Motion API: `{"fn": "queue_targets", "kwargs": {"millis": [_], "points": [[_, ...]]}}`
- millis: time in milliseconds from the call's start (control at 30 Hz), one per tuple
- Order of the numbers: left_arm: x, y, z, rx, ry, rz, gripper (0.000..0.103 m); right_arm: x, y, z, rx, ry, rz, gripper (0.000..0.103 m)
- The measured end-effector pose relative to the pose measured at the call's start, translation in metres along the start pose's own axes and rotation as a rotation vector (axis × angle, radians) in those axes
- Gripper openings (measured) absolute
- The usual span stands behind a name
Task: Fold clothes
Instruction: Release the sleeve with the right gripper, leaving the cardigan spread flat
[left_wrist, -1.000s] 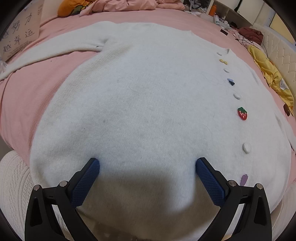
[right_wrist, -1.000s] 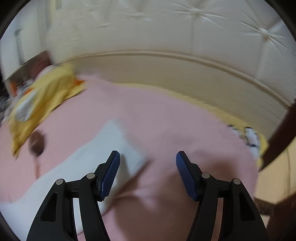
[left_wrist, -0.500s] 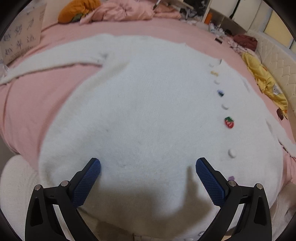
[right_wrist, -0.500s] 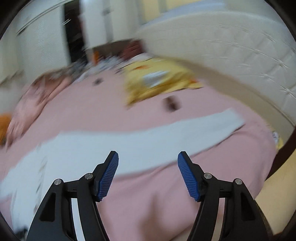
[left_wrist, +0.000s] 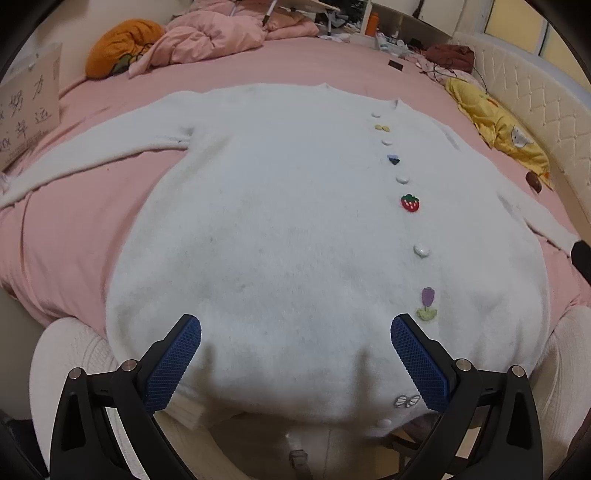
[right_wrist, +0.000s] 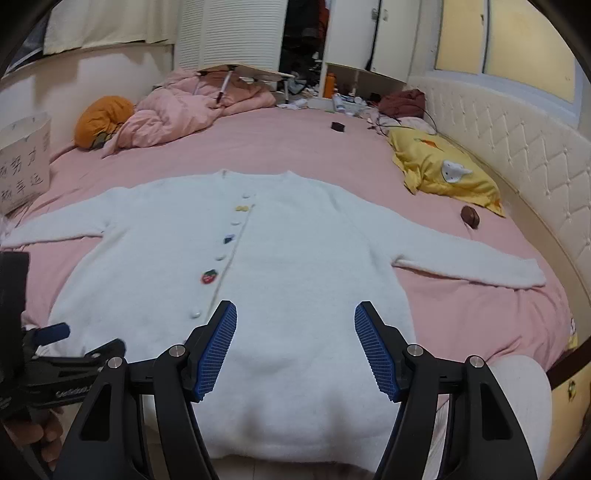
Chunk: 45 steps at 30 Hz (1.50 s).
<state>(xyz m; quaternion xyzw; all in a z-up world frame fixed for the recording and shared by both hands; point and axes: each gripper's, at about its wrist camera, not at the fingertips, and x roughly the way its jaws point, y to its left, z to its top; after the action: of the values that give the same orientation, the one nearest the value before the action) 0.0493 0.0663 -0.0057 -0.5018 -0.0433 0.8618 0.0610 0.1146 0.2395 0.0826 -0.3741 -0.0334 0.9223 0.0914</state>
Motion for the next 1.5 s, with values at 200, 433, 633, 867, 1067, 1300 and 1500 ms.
{"fn": "queue_targets", "kwargs": {"millis": [200, 433, 633, 867, 1067, 1300, 1500], "points": [[-0.005, 0.003, -0.002, -0.014, -0.015, -0.011, 0.103, -0.005, -0.006, 0.000, 0.020, -0.006, -0.017, 0.067], [-0.008, -0.008, -0.003, 0.037, -0.024, 0.001, 0.103, -0.009, -0.010, -0.002, 0.047, 0.011, -0.006, 0.067], [-0.005, -0.011, -0.003, 0.055, -0.011, 0.013, 0.103, -0.003, -0.015, -0.003, 0.064, 0.029, 0.009, 0.067], [0.001, -0.011, -0.003, 0.052, 0.014, 0.022, 0.103, 0.010, -0.017, -0.007, 0.084, 0.069, 0.029, 0.067], [0.007, -0.012, -0.003, 0.062, 0.035, 0.032, 0.103, 0.020, -0.017, -0.009, 0.093, 0.095, 0.040, 0.067], [0.014, -0.014, -0.002, 0.071, 0.054, 0.041, 0.103, 0.033, -0.017, -0.012, 0.094, 0.139, 0.050, 0.067], [0.019, -0.014, -0.001, 0.069, 0.068, 0.040, 0.103, 0.043, -0.014, -0.015, 0.103, 0.167, 0.066, 0.067]]}}
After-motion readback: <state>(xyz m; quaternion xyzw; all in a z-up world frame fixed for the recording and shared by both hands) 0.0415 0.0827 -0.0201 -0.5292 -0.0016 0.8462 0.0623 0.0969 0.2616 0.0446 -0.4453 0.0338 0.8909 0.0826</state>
